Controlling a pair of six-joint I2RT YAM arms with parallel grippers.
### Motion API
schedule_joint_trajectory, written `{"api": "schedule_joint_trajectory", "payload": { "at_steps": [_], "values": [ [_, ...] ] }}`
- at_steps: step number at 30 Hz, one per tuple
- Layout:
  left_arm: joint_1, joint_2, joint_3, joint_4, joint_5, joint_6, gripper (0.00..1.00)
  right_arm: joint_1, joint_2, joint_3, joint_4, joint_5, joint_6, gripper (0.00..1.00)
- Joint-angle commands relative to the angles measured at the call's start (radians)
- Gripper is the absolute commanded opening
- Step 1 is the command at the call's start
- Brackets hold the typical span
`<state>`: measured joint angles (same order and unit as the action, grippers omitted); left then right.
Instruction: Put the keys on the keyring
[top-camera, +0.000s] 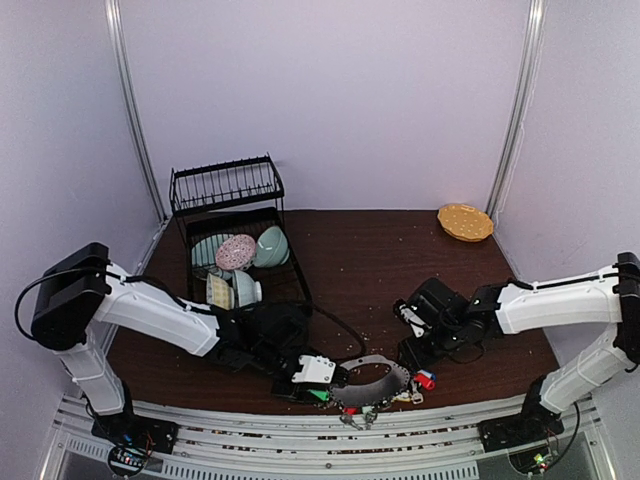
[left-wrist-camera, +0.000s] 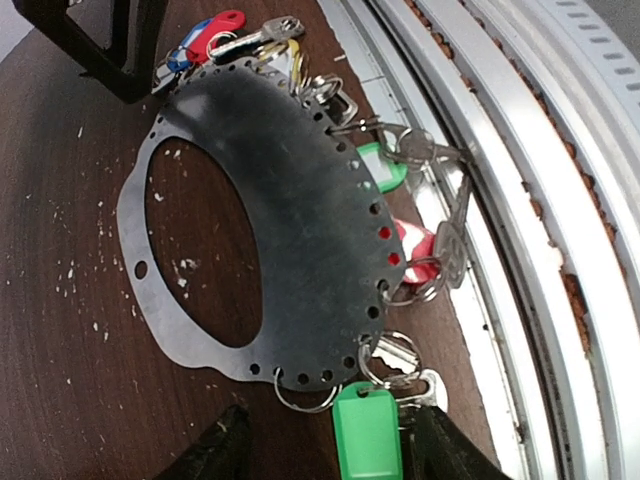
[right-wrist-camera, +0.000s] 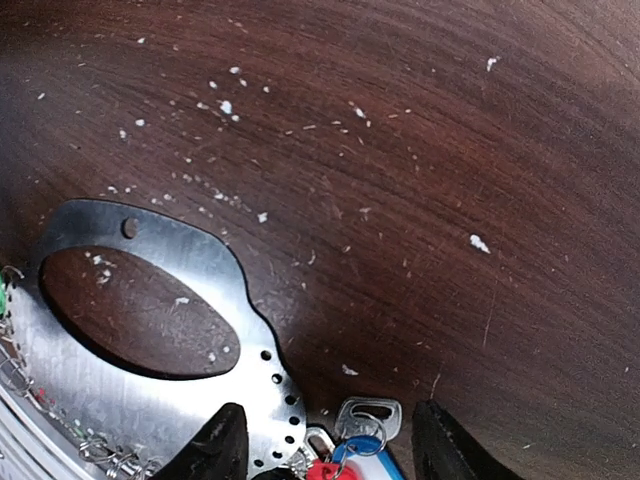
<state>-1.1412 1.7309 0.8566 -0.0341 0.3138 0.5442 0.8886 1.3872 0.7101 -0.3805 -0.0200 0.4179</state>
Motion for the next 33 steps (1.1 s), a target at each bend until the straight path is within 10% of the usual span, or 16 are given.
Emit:
{"api": "schedule_joint_trajectory", "payload": {
  "at_steps": [1, 4, 9, 19, 21, 24, 33],
  "values": [
    [-0.006, 0.057, 0.039, 0.068, -0.070, 0.055, 0.57, -0.010, 0.012, 0.030, 0.066, 0.080, 0.064, 0.58],
    [0.027, 0.021, 0.022, 0.138, -0.106, -0.023, 0.57, -0.113, -0.010, 0.061, 0.139, 0.046, 0.039, 0.64],
    [0.150, -0.087, 0.017, 0.283, -0.155, -0.220, 0.60, -0.364, -0.026, 0.104, 0.253, 0.027, -0.050, 0.99],
    [0.342, -0.370, -0.021, 0.356, -0.603, -0.530, 0.64, -0.886, -0.065, -0.018, 0.665, 0.058, 0.021, 1.00],
    [0.383, -0.422, -0.024, 0.305, -0.727, -0.550, 0.66, -0.945, -0.083, -0.059, 0.721, -0.128, -0.008, 0.98],
    [0.406, -0.463, -0.021, 0.189, -0.780, -0.546, 0.66, -0.877, -0.087, -0.077, 0.717, -0.318, -0.076, 0.92],
    [0.421, -0.559, -0.095, 0.057, -0.791, -0.666, 0.67, -0.170, 0.162, 0.117, 0.253, -0.138, -0.547, 0.86]
  ]
}}
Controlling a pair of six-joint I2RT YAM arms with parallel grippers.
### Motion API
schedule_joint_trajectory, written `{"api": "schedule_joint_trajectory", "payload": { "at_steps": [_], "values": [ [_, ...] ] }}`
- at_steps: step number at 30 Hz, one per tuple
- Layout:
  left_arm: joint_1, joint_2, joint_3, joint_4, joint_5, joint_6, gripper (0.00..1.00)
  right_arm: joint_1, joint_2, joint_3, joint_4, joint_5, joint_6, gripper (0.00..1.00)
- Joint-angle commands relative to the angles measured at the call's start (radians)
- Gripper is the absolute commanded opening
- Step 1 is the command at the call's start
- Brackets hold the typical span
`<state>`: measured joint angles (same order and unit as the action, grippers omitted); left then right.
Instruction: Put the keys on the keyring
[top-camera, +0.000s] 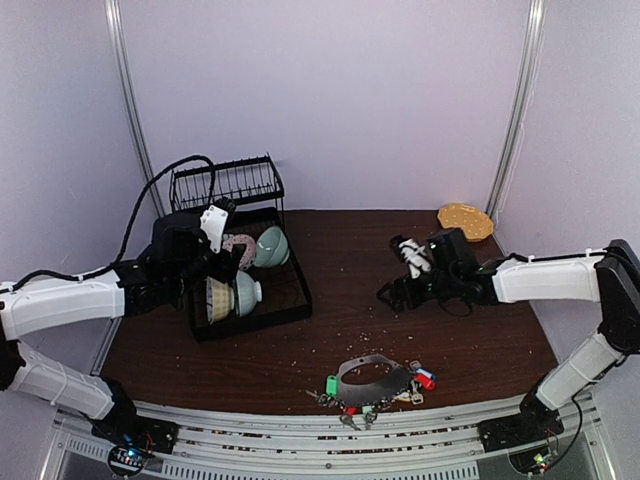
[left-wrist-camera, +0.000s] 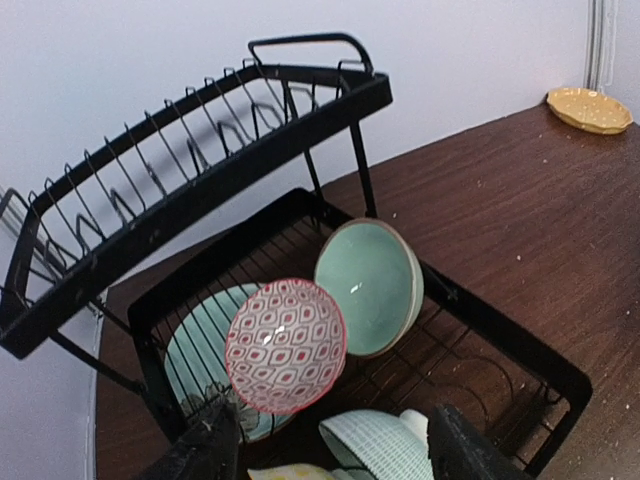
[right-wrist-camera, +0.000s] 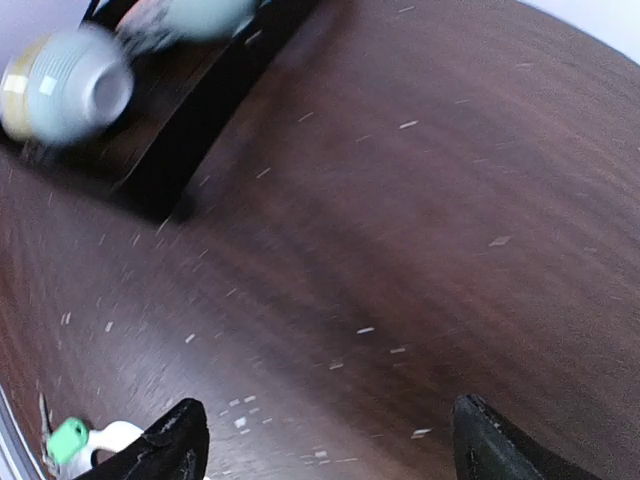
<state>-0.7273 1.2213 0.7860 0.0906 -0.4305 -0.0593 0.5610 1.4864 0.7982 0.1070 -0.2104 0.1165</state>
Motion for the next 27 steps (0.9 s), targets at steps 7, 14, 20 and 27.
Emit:
{"api": "schedule_joint_trajectory", "payload": {
  "at_steps": [7, 14, 20, 27],
  "values": [
    [0.018, -0.101, -0.045, -0.055, -0.045, 0.009, 0.68, 0.345, 0.114, 0.016, -0.296, 0.127, -0.497, 0.89],
    [0.030, -0.125, -0.035, -0.057, -0.054, 0.063, 0.68, 0.351, 0.287, 0.137, -0.391, 0.211, -0.553, 0.87],
    [0.050, -0.153, -0.040, -0.058, -0.061, 0.078, 0.68, 0.302, 0.401, 0.241, -0.336, 0.311, -0.488, 0.83],
    [0.053, -0.160, -0.034, -0.066, -0.063, 0.086, 0.68, 0.192, 0.521, 0.394, -0.300, 0.370, -0.520, 0.82]
  ]
}}
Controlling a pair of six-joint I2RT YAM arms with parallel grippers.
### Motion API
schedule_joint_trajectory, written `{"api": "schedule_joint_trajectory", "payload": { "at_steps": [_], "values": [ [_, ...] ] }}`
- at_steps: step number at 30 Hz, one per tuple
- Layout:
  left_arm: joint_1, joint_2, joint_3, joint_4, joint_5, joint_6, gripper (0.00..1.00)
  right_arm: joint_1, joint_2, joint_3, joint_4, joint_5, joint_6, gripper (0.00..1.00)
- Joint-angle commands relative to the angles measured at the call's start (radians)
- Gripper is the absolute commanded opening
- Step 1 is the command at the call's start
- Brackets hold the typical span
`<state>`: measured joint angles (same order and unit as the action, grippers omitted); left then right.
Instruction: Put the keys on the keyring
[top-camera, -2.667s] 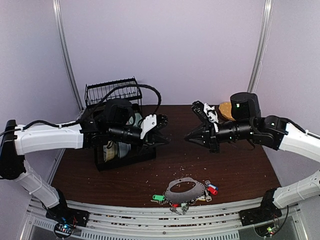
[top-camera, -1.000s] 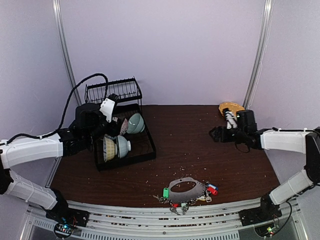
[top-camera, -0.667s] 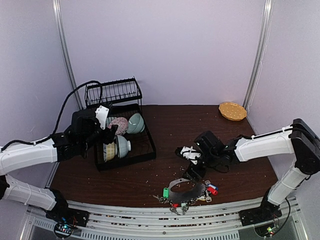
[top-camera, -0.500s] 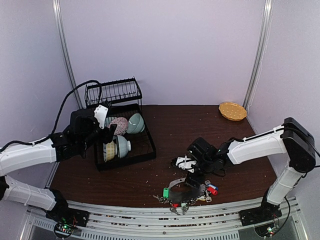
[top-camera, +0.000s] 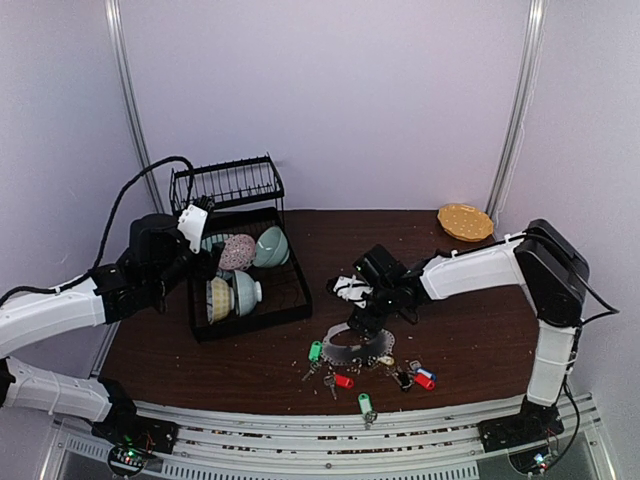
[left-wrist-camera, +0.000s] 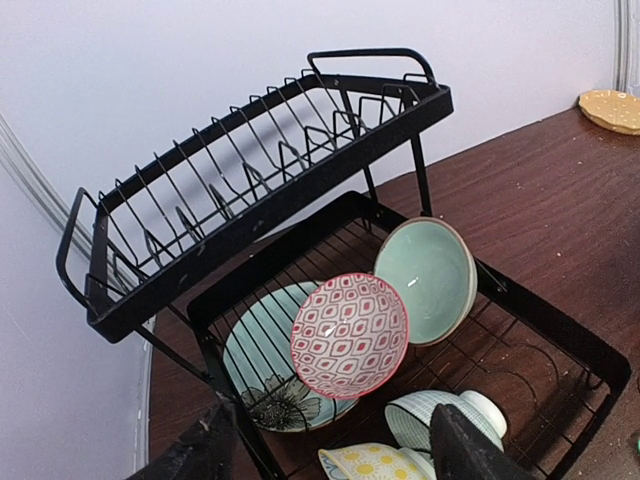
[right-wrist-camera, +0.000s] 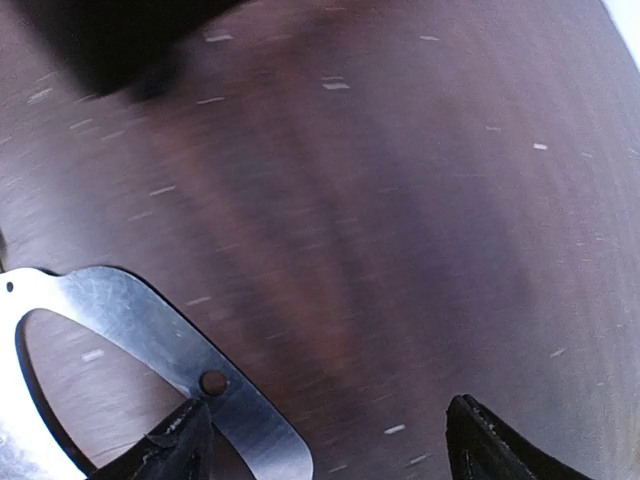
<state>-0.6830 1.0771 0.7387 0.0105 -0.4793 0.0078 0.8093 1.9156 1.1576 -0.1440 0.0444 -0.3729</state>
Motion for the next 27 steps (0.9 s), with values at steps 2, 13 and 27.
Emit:
{"api": "schedule_joint_trajectory", "payload": {
  "at_steps": [2, 13, 27],
  "values": [
    [0.011, -0.017, 0.008, 0.018, -0.012, 0.015, 0.68, -0.084, 0.121, 0.089, -0.044, 0.108, -0.026, 0.82],
    [0.045, -0.013, -0.012, 0.024, -0.049, -0.053, 0.69, -0.171, 0.018, 0.188, 0.034, -0.067, 0.084, 0.89],
    [0.305, -0.012, -0.282, 0.443, -0.412, -0.241, 0.70, -0.671, -0.653, -0.558, 0.639, 0.251, 0.585, 1.00]
  ]
}}
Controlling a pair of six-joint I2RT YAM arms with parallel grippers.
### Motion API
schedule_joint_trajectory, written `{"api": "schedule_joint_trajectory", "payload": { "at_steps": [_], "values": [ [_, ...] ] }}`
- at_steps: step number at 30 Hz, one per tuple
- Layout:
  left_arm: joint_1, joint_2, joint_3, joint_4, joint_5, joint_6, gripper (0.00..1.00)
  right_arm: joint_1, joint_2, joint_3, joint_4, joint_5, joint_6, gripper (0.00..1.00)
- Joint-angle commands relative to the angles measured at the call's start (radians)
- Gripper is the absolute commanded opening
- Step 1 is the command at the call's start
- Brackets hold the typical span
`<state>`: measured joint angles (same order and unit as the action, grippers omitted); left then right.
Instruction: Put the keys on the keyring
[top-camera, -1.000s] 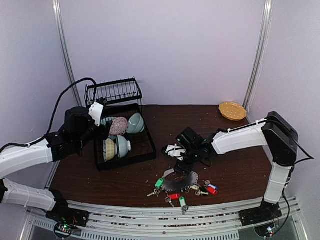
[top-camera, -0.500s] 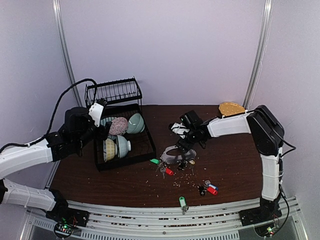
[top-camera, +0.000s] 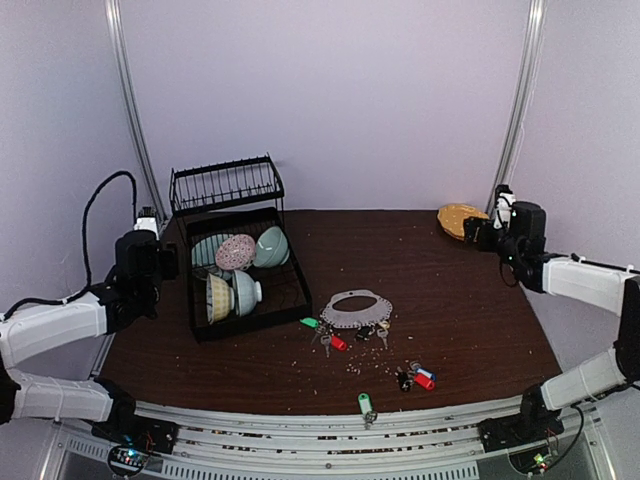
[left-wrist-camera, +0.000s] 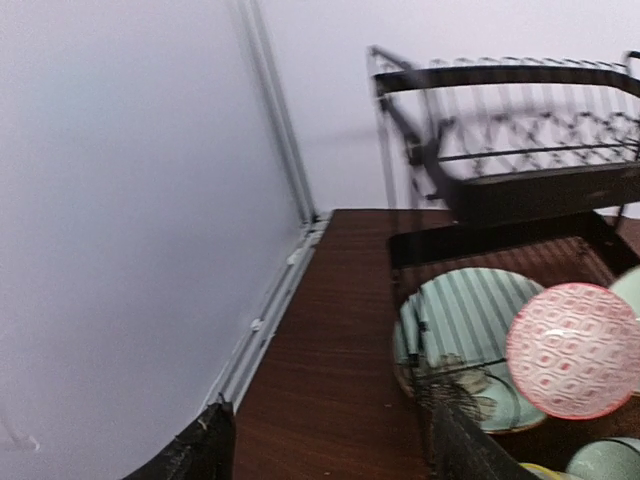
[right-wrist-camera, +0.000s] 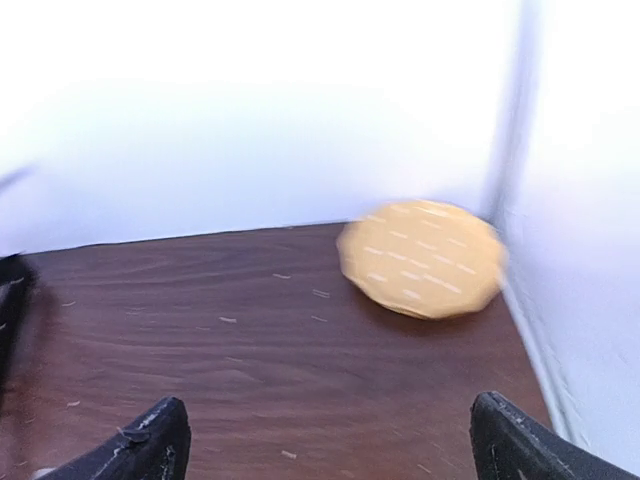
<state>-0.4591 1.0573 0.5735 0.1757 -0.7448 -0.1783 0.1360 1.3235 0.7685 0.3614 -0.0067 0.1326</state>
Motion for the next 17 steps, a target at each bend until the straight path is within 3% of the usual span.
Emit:
{"api": "schedule_joint_trajectory", "payload": {
  "at_steps": [1, 6, 12, 17],
  "values": [
    [0.101, 0.019, -0.156, 0.362, -0.147, -0.038, 0.70, 0.002, -0.077, -0.214, 0.169, 0.367, 0.083, 1.00],
    [0.143, 0.192, -0.258, 0.706, -0.095, 0.102, 0.75, -0.003, -0.067, -0.412, 0.421, 0.495, 0.087, 1.00],
    [0.144, 0.351, -0.273, 0.888, -0.002, 0.147, 0.78, -0.004, 0.066, -0.465, 0.619, 0.589, 0.108, 1.00],
    [0.145, 0.397, -0.258, 0.901, 0.029, 0.181, 0.79, -0.004, 0.098, -0.448, 0.635, 0.594, 0.082, 1.00]
  ]
}}
